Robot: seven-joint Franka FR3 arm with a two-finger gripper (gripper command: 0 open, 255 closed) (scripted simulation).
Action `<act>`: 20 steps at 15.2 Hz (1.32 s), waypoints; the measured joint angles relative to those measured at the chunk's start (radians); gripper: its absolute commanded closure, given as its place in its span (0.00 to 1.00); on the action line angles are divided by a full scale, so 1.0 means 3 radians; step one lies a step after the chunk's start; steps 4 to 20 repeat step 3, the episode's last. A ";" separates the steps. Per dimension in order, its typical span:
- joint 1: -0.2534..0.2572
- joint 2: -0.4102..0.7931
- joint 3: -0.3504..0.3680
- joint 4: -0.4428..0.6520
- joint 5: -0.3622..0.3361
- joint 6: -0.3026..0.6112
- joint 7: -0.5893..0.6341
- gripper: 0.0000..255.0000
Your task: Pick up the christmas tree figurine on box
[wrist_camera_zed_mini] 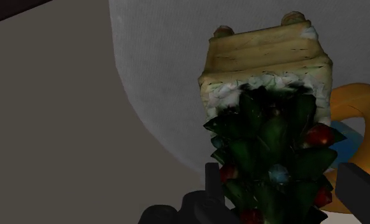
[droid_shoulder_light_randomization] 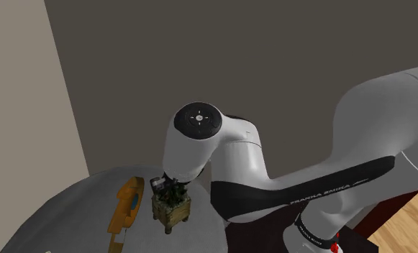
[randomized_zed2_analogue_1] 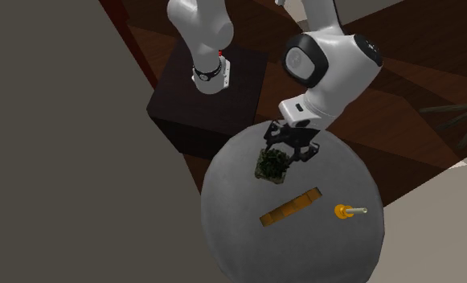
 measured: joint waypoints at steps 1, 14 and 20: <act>0.0043 -0.0022 -0.0048 0.0022 0.0021 -0.0044 -0.0024 1.00; 0.0094 -0.0049 -0.0122 0.0058 0.0045 -0.0107 -0.0070 1.00; 0.0094 -0.0049 -0.0122 0.0058 0.0045 -0.0107 -0.0070 1.00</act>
